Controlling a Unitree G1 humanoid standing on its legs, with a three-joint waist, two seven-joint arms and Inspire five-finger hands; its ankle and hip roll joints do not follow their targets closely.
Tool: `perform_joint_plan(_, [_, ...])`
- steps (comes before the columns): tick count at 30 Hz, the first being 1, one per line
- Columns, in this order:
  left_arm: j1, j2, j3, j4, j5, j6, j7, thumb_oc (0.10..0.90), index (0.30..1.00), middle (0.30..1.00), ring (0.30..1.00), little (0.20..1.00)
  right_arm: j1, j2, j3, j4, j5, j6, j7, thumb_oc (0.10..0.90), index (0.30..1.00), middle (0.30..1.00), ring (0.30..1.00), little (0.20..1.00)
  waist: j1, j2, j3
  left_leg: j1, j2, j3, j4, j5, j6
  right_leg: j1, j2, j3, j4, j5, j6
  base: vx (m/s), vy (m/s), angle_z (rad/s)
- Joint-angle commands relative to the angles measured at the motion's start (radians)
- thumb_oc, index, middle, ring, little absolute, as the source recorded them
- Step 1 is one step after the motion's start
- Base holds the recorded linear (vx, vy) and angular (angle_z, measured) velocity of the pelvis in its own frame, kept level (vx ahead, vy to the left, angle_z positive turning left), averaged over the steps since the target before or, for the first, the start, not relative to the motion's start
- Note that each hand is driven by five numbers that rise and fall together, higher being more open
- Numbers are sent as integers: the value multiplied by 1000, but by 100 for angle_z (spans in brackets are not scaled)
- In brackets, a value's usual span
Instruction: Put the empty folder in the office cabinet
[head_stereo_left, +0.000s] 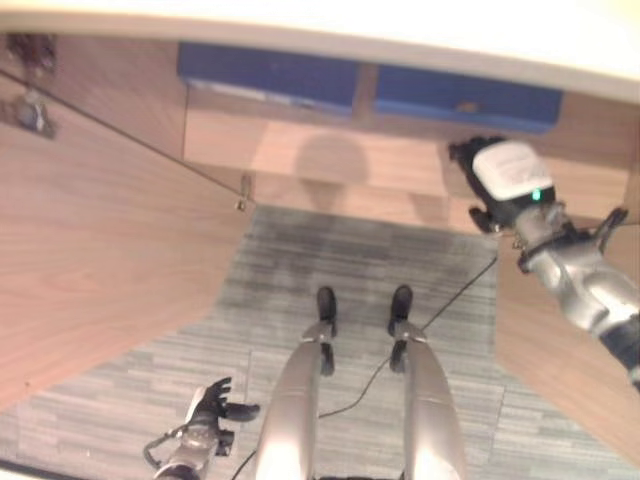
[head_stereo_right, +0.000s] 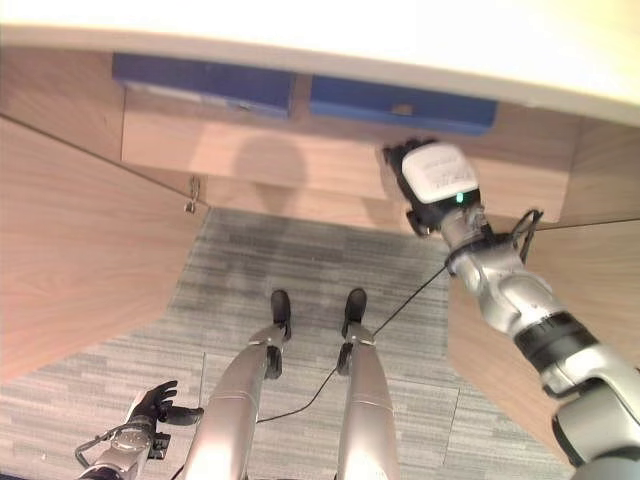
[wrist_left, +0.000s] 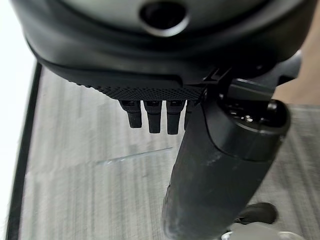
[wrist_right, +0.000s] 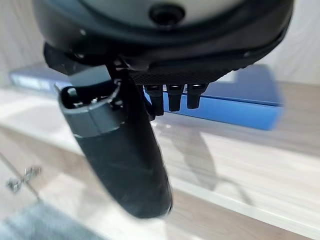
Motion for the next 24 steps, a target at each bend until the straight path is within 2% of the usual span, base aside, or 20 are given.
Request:
perform_joint_plan(1, [144,5,3,46,27,3,22,800,900,900,900,900,-77,-88,-28,-106,-60,-46,-97,800,900,900,900,900,4,31,-65,-4,13,-69,-24,-30,-41,63,32,-49,35,-91,26,69,-59,-8])
perform_joint_plan(4, [144,9,11,56,37,3,20,800,900,900,900,900,-48,-92,14,-106,-83,-65,-87,800,900,900,900,900,1,29,-84,48,15,-73,-61,-16,-51,115,42,-46,-10,-83,29,30,-48,-5])
perform_joint_plan(5, [136,6,12,69,39,2,23,800,900,900,900,900,-27,-85,38,-90,-90,-72,-94,800,900,900,900,900,-1,25,-89,65,21,-63,-84,19,-51,138,46,-58,-48,-54,21,13,-41,0])
perform_joint_plan(6, [136,6,12,70,39,2,22,800,900,900,900,900,-28,-84,39,-89,-90,-73,-94,800,900,900,900,900,-1,25,-93,78,20,-75,-87,-3,-58,149,49,-47,-48,-74,29,-59,-62,0])
perform_joint_plan(8, [120,0,21,87,43,8,30,800,900,900,900,900,18,-53,66,-53,-99,-73,-96,800,900,900,900,900,-7,16,-114,114,27,-72,-134,47,-62,196,72,-48,-127,-39,22,13,-94,4])
perform_joint_plan(12, [110,-9,40,120,63,19,51,800,900,900,900,900,127,-18,36,-61,-79,-89,-87,800,900,900,900,900,-15,-6,-148,177,44,-75,-188,69,-76,273,96,-47,-202,-25,25,46,-108,10])
perform_joint_plan(13, [102,-15,54,134,64,23,64,800,900,900,900,900,198,21,-4,-49,-41,-91,-89,800,900,900,900,900,-21,-24,-161,199,52,-79,-173,66,-79,317,106,-43,-233,-17,22,-35,-112,11])
perform_joint_plan(14, [90,-25,63,136,64,23,77,800,900,900,900,900,263,76,-31,-44,26,-101,-88,800,900,900,900,900,-19,-45,-163,214,44,-104,-115,23,-74,344,107,-35,-238,-11,21,-36,-109,6])
perform_joint_plan(15, [90,-24,61,136,64,23,77,800,900,900,900,900,266,77,-34,-46,25,-101,-87,800,900,900,900,900,-16,-45,-161,214,45,-104,-109,19,-74,346,108,-35,-238,-12,21,-79,-58,-6])
perform_joint_plan(16, [88,-41,61,142,87,28,84,800,900,900,900,900,333,128,-54,-8,74,-108,-83,800,900,900,900,900,-21,-67,-168,236,17,-134,-7,-63,-65,367,93,-23,-239,-9,19,-35,-13,-14])
perform_joint_plan(19, [83,-51,57,150,105,33,90,800,900,900,900,900,381,166,-80,15,107,-109,-76,800,900,900,900,900,-26,-76,-177,249,13,-149,65,-95,-64,380,91,-18,-246,-5,18,-24,11,-14])
perform_joint_plan(21, [76,-80,3,172,223,51,129,800,900,900,900,900,496,267,-134,61,188,-114,-63,800,900,900,900,900,-58,-96,-237,319,0,-172,148,-133,-58,403,100,7,-272,15,22,21,114,-22])
perform_joint_plan(22, [82,-99,-43,172,293,58,140,800,900,900,900,900,560,316,-177,80,230,-114,-58,800,900,900,900,900,-85,-82,-285,420,5,-176,82,-171,-52,414,124,23,-287,23,32,34,126,-29])
perform_joint_plan(23, [82,-99,-44,172,293,58,141,800,900,900,900,900,562,316,-179,79,230,-114,-58,800,900,900,900,900,-84,-86,-286,422,1,-175,74,-163,-51,413,121,24,-290,27,32,83,163,-34])
perform_joint_plan(24, [87,-110,-51,165,294,59,137,800,900,900,900,900,602,337,-211,87,258,-108,-50,800,900,900,900,900,-99,-71,-310,473,1,-174,9,-199,-42,419,129,27,-293,30,42,28,132,-33])
